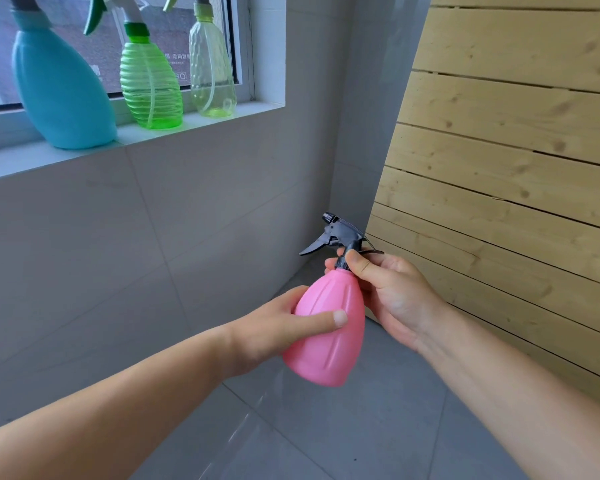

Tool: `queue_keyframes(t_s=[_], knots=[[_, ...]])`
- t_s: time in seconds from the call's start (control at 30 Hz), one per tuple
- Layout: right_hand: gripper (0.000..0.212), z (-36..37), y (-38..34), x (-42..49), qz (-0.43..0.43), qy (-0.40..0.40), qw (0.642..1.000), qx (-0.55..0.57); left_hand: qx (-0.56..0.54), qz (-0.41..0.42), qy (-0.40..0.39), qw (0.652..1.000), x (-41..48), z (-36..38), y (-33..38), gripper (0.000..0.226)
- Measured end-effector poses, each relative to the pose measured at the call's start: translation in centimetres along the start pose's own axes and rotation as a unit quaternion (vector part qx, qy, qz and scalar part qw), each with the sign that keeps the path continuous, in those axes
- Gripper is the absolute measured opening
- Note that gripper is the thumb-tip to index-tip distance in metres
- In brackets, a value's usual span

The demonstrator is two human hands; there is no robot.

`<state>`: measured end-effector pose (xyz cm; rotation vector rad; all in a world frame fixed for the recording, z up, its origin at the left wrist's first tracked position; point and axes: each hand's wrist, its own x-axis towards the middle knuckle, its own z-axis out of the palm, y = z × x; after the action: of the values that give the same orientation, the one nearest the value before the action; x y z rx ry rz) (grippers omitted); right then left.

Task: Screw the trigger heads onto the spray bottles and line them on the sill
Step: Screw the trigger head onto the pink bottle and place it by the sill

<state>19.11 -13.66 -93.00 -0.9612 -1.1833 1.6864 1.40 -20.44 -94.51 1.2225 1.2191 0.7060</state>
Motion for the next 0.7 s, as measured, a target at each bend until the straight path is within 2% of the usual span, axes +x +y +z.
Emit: queue_keyframes(t_s=[0.1,0.23,0.33,0.43,0.53,0.7], knots=[[0.024,0.1,-0.2,-0.2,0.008,-0.014,1.000,0.025,-0.062,-0.014,-0.028,0.998,0.0,-0.6,-0.6,0.066],[0.023,0.2,-0.4,-0.4,0.002,-0.015,1.000,0.007,-0.057,0.001,-0.024,0.998,0.1,-0.7,-0.7,0.059],[0.028,0.6,-0.5,-0.6,-0.025,-0.013,0.998,-0.055,-0.039,0.030,0.027,0.998,-0.1,-1.2,0.0,0.074],[0.033,1.5,-0.7,-1.2,-0.056,-0.033,0.991,-0.120,-0.034,0.083,0.109,0.990,-0.7,-2.3,1.6,0.073],[0.036,3.7,-1.7,-1.8,-0.091,-0.081,0.976,-0.180,-0.062,0.135,0.213,0.966,-2.4,-3.5,3.9,0.067],[0.055,9.3,-4.4,-1.0,-0.160,-0.143,0.948,-0.235,-0.099,0.180,0.273,0.940,-6.0,-7.3,6.0,0.078]])
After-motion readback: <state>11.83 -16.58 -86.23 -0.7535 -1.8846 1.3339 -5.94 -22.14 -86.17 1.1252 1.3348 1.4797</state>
